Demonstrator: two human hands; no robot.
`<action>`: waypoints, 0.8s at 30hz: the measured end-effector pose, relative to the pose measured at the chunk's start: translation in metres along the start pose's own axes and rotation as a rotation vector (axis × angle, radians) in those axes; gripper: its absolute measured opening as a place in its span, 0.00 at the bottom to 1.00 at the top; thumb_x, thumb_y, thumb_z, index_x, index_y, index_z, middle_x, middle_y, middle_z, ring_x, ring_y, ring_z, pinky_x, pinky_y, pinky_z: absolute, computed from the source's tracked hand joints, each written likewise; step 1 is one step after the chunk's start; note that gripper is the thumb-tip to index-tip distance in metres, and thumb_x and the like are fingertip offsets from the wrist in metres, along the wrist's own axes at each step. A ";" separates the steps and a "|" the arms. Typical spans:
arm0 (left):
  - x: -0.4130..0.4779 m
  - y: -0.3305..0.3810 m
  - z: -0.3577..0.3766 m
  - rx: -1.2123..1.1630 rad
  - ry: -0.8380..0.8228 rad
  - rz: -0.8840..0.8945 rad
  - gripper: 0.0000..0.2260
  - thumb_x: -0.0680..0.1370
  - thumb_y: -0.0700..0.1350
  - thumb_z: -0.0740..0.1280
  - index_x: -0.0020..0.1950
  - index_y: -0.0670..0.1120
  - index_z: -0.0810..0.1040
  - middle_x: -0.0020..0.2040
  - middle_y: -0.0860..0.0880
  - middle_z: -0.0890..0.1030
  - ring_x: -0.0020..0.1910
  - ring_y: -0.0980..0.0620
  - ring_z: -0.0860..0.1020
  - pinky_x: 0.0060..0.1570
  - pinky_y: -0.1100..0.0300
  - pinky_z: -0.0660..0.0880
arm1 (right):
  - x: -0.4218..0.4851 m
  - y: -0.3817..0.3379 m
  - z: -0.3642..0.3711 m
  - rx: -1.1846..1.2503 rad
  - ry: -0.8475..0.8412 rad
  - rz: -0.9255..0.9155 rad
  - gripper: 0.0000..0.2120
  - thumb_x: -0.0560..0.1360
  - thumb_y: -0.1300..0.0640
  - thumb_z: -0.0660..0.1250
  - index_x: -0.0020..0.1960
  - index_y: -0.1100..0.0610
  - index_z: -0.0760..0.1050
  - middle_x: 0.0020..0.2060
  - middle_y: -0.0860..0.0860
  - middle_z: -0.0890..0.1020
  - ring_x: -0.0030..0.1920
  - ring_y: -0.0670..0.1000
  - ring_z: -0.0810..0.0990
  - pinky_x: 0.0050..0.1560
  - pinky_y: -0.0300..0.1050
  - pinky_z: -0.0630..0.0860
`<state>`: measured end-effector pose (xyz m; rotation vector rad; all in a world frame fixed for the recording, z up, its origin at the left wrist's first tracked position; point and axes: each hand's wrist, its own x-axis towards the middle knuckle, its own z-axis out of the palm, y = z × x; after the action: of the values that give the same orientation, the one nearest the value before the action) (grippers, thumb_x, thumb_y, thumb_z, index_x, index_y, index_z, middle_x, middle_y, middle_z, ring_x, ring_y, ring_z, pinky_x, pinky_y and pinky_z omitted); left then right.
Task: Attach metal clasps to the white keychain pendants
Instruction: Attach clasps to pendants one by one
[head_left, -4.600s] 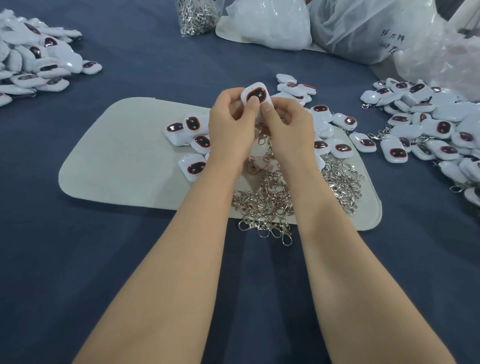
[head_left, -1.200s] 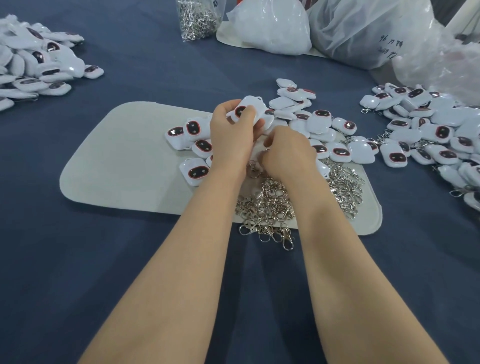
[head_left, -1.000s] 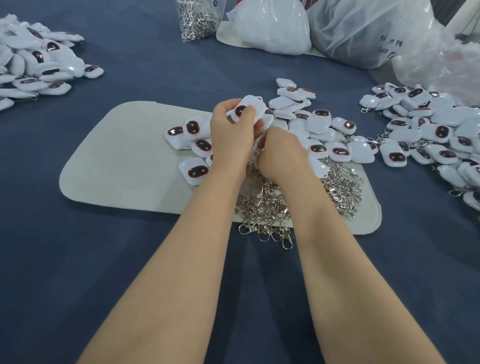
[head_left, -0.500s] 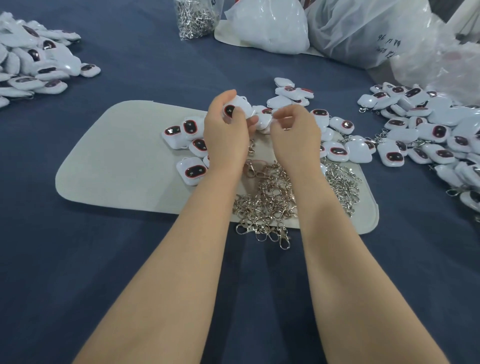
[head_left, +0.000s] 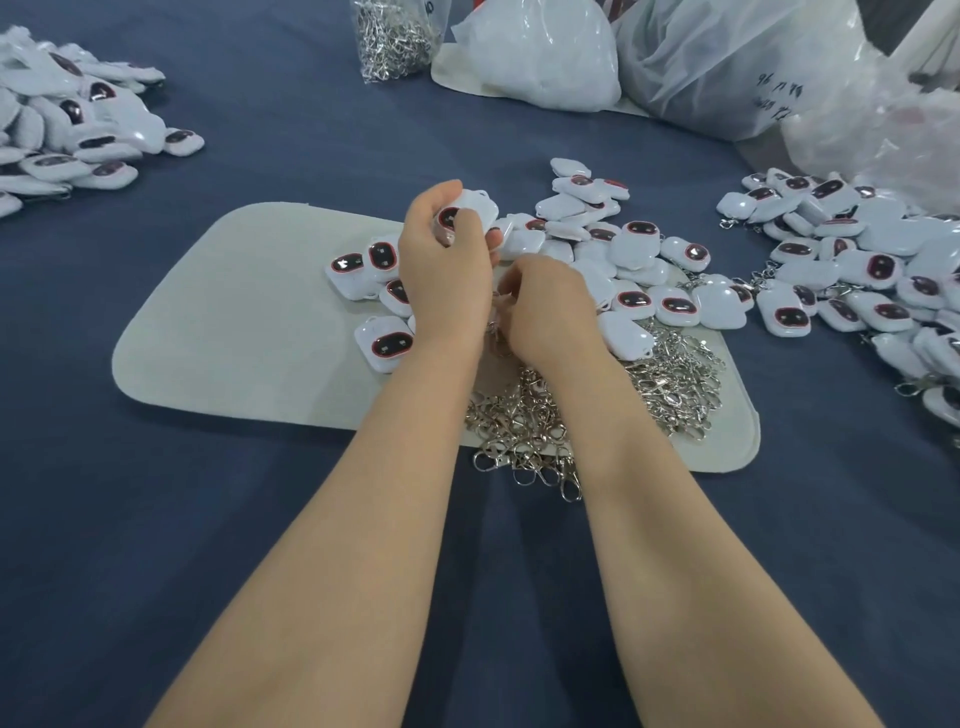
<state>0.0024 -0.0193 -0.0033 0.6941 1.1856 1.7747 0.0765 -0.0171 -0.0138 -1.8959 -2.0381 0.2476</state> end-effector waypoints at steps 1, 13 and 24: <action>0.000 0.000 0.000 0.001 -0.009 0.001 0.13 0.78 0.35 0.56 0.60 0.44 0.74 0.59 0.44 0.75 0.33 0.58 0.80 0.45 0.59 0.79 | 0.001 0.001 0.000 -0.006 -0.010 -0.007 0.13 0.74 0.62 0.63 0.58 0.59 0.74 0.55 0.57 0.78 0.57 0.58 0.75 0.50 0.47 0.71; -0.001 -0.007 0.002 0.387 -0.177 0.207 0.08 0.77 0.37 0.62 0.48 0.47 0.79 0.42 0.58 0.77 0.42 0.53 0.79 0.51 0.57 0.76 | 0.008 0.009 -0.021 1.396 0.339 0.311 0.10 0.76 0.70 0.61 0.43 0.56 0.72 0.33 0.51 0.77 0.31 0.46 0.75 0.36 0.36 0.75; -0.004 -0.015 0.002 0.647 -0.294 0.392 0.02 0.76 0.45 0.70 0.46 0.51 0.78 0.42 0.56 0.72 0.39 0.61 0.71 0.39 0.77 0.65 | 0.011 0.012 -0.021 1.231 0.345 0.225 0.14 0.73 0.72 0.56 0.44 0.55 0.73 0.39 0.51 0.82 0.42 0.52 0.80 0.50 0.49 0.79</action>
<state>0.0107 -0.0192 -0.0161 1.5988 1.4935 1.4960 0.0946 -0.0069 0.0027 -1.1990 -0.9734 0.8991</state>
